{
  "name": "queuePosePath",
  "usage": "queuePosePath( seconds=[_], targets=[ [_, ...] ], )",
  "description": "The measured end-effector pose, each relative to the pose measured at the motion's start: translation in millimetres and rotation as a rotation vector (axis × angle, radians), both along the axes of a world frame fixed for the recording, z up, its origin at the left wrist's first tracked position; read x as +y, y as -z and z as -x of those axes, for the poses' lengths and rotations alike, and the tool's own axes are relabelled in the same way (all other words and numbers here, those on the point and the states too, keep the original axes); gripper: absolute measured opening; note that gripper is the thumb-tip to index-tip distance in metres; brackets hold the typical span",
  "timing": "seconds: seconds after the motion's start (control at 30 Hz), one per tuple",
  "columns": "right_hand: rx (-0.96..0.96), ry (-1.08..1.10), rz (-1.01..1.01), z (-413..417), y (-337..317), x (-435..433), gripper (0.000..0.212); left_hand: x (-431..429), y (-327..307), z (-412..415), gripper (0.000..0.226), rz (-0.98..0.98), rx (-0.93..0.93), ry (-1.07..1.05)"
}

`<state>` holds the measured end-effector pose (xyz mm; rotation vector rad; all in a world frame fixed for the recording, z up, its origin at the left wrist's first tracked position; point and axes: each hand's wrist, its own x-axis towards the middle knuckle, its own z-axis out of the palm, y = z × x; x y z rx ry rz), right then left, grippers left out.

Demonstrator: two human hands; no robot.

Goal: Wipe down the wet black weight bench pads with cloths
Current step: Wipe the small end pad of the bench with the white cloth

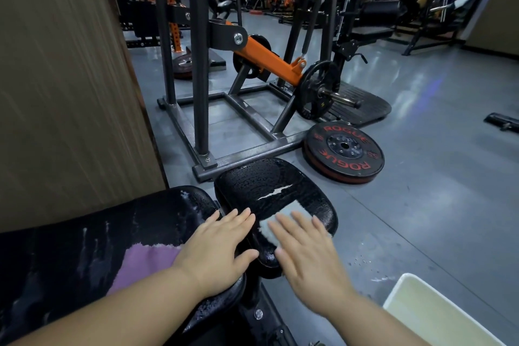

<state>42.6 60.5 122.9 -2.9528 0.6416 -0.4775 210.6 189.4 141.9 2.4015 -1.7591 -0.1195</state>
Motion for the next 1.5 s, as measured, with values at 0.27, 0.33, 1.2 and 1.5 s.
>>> queuePosePath(
  seconds=[0.27, 0.33, 1.2, 1.5],
  targets=[
    [0.167, 0.161, -0.085, -26, -15, -28, 0.056, 0, 0, -1, 0.070, 0.008, 0.062, -0.013],
    [0.174, 0.210, -0.072, -34, -18, -16, 0.054, -1, -4, -3, 0.081, 0.072, 0.135, -0.034],
    [0.008, 0.301, -0.225, -39, -17, -45, 0.042, -63, -22, 20, 0.062, -0.262, 0.217, -0.267],
    [-0.036, 0.316, -0.208, -40, -12, -46, 0.046, -112, -22, -56, 0.064, -0.283, 0.191, -0.378]
  ],
)
